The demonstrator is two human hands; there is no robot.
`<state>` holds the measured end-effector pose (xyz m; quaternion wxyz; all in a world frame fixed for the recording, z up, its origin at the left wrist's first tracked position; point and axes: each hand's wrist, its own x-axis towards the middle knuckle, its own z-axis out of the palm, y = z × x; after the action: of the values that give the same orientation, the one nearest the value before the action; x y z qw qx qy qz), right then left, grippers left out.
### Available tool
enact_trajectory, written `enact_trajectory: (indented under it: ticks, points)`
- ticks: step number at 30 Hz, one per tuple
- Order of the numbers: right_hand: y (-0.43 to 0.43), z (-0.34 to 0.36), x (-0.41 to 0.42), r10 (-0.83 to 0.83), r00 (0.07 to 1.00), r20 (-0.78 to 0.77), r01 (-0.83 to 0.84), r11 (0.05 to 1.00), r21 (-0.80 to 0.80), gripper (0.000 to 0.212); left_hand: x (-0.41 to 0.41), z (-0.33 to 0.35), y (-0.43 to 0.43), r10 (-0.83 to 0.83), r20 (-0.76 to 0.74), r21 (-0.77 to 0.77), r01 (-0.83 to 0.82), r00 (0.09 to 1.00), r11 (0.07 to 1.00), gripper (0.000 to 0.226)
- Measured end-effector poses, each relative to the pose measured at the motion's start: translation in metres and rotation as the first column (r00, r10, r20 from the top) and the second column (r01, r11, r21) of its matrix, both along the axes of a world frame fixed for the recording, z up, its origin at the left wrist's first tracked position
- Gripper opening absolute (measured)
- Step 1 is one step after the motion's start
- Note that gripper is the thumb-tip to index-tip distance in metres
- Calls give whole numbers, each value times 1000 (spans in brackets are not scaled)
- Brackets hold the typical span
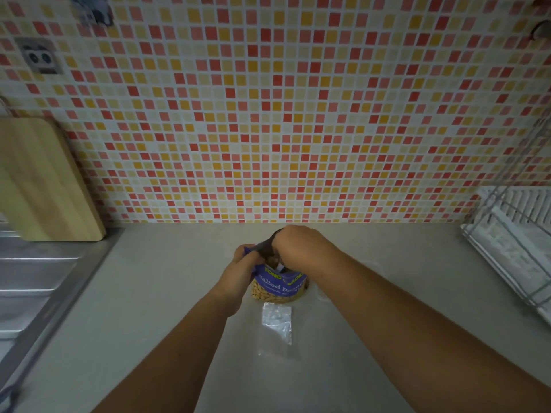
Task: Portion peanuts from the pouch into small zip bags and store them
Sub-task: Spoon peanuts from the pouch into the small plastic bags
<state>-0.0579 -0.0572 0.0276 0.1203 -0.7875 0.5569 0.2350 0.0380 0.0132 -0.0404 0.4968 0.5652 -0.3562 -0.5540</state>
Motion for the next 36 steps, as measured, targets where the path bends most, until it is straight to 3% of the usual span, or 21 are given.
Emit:
enact_trajectory:
  ticks: [3, 4, 5, 6, 8, 10, 13, 18, 23, 29, 32, 36]
  points:
    - [27, 15, -27, 91, 962, 259, -2, 945, -326, 31, 5, -4, 4, -11, -29, -45, 10, 1000, 999, 27]
    - [38, 16, -39, 48, 918, 393, 89, 942, -324, 25, 8, -8, 6, 11, -53, -56, -14, 999, 998, 30]
    - [50, 14, -52, -35, 874, 485, 162, 961, -223, 22, 12, -14, 8, 51, -72, -52, -54, 996, 997, 31]
    - [59, 8, -61, -113, 857, 502, 174, 982, -78, 21, 15, -23, 11, 98, -65, -20, -99, 993, 995, 29]
    - [71, -25, -67, -205, 899, 388, 151, 975, 164, 25, 19, -42, 18, 157, -10, 119, -155, 988, 981, 25]
    - [74, -65, -63, -252, 924, 288, 186, 954, 236, 35, 15, -59, 28, 106, 34, 280, -111, 994, 954, 33]
    - [72, -112, -52, -368, 863, 346, 320, 928, 189, 45, 3, -75, 38, 17, 85, 353, -46, 996, 934, 38]
    - [71, -141, -42, -519, 700, 491, 448, 854, 264, 19, 2, -90, 41, 10, 159, 356, -67, 987, 932, 41]
    - [78, -154, -36, -463, 666, 585, 447, 876, 183, 26, 10, -91, 41, 13, 251, 336, -100, 968, 936, 49]
    - [92, -148, -40, -307, 610, 730, 475, 879, -28, 17, 17, -92, 45, -17, 233, 354, -68, 972, 933, 45]
    - [95, -140, -45, -277, 469, 839, 483, 875, 19, 9, 17, -79, 50, 7, 173, 289, -58, 985, 956, 45]
    - [103, -125, -46, -338, 156, 928, 455, 859, 236, 16, 20, -52, 58, -133, 1, 73, 133, 991, 988, 41]
